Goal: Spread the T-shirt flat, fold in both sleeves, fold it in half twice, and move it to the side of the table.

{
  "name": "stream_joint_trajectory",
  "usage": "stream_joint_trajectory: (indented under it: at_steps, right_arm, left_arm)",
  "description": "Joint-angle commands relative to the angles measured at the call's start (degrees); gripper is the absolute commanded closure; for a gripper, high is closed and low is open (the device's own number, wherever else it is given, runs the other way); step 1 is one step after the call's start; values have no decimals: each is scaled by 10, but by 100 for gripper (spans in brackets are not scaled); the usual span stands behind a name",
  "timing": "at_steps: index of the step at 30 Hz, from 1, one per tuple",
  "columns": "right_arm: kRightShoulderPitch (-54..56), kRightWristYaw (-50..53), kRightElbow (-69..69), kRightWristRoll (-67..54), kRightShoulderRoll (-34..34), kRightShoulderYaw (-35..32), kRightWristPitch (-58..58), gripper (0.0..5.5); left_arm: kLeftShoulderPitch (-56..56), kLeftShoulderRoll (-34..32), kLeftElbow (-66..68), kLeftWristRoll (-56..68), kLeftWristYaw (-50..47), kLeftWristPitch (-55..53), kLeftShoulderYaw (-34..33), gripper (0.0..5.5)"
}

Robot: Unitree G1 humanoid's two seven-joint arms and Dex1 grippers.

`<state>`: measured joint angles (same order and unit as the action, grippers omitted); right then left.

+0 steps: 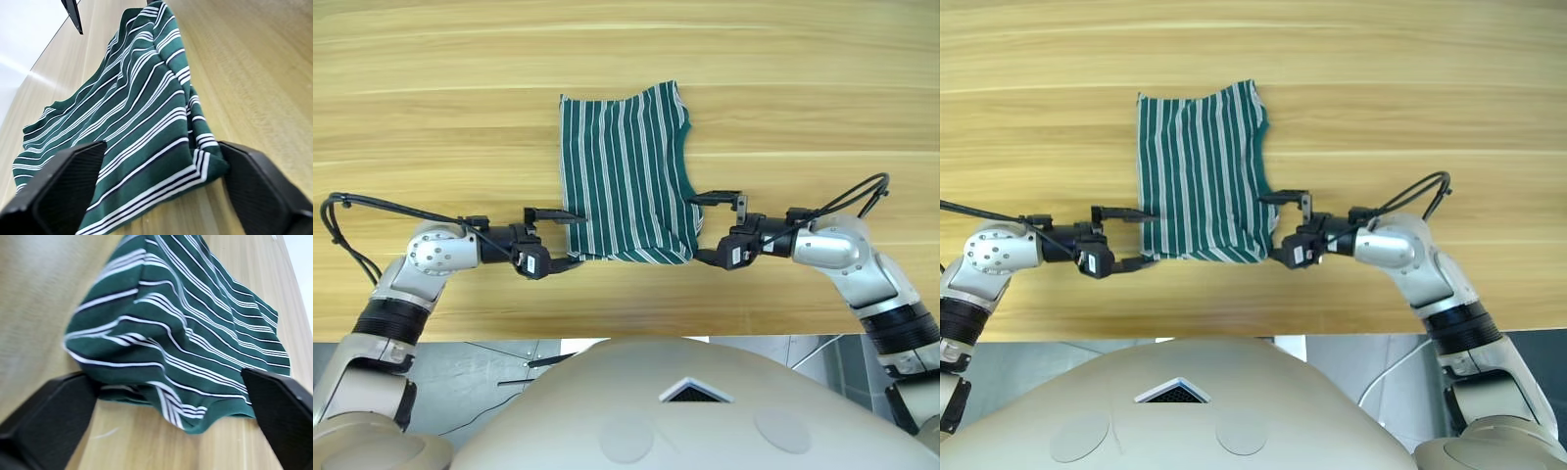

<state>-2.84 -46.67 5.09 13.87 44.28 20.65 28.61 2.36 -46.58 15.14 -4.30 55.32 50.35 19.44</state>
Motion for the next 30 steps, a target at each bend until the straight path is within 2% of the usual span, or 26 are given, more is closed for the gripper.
stream_joint_trajectory:
  at_steps: [1,11,20,24,27,30]
  right_arm:
    - [-15,-24,25,-23,18,0,-1,106]
    - [6,-12,-20,-8,1,2,5,291]
    - [10,-6,-42,2,-11,8,13,440]
    - [0,-17,-26,-11,-6,14,16,504]
    - [-1,-21,-25,-18,-4,15,18,547]
    - [5,-16,-36,-13,-8,16,19,550]
  left_arm:
    - [13,-6,18,-43,11,-20,31,197]
    - [5,-7,23,-42,0,-21,42,369]
    - [-1,-5,26,-42,-7,-22,45,502]
    - [-7,-1,31,-43,-12,-21,44,531]
    - [-11,3,35,-39,-12,-19,47,532]
    - [-13,6,33,-24,-8,-18,50,532]
